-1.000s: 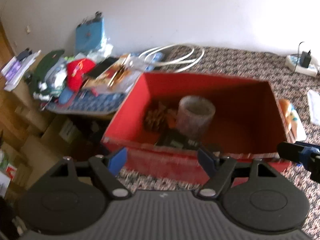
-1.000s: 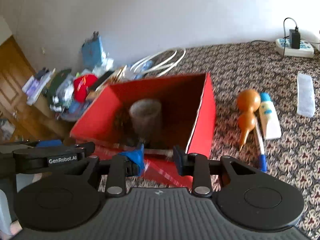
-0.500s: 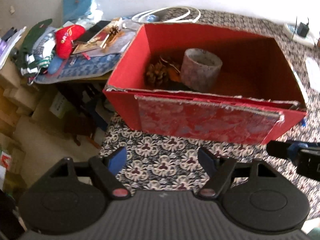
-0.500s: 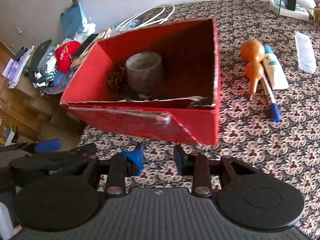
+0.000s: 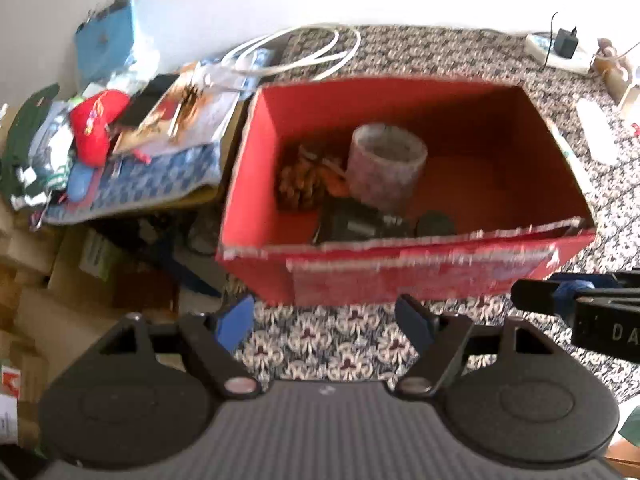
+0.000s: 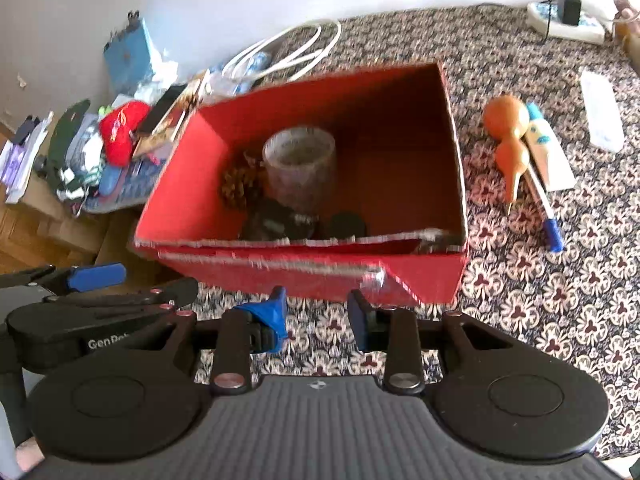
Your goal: Organize rigid objects
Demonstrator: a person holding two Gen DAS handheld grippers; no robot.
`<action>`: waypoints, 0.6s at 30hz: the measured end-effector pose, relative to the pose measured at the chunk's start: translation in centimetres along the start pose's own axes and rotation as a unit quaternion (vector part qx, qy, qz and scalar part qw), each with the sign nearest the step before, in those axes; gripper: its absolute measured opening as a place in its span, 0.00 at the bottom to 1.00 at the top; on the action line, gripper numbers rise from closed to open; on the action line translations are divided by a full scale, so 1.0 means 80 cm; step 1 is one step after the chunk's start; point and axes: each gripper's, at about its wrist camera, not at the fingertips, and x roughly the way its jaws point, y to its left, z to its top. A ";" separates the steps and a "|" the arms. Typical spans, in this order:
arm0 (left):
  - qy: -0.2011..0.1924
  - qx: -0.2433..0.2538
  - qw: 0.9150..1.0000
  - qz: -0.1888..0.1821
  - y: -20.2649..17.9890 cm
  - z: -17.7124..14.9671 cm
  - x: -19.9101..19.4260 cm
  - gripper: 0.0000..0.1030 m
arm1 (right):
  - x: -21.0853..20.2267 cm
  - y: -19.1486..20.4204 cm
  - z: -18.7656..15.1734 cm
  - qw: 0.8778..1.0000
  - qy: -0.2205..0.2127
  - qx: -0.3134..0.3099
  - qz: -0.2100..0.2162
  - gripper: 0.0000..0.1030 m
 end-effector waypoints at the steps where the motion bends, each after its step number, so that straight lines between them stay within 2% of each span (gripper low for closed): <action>1: -0.005 0.001 1.000 -0.002 0.000 0.005 -0.001 0.76 | -0.001 0.002 0.002 1.000 -0.005 0.002 -0.004 0.16; 9: -0.035 0.011 0.999 0.002 0.003 0.036 0.013 0.76 | 0.003 0.013 0.017 0.997 -0.060 0.004 -0.045 0.16; 18: -0.062 0.011 0.998 0.006 0.010 0.048 0.027 0.76 | 0.018 0.017 0.028 0.993 -0.089 0.006 -0.082 0.17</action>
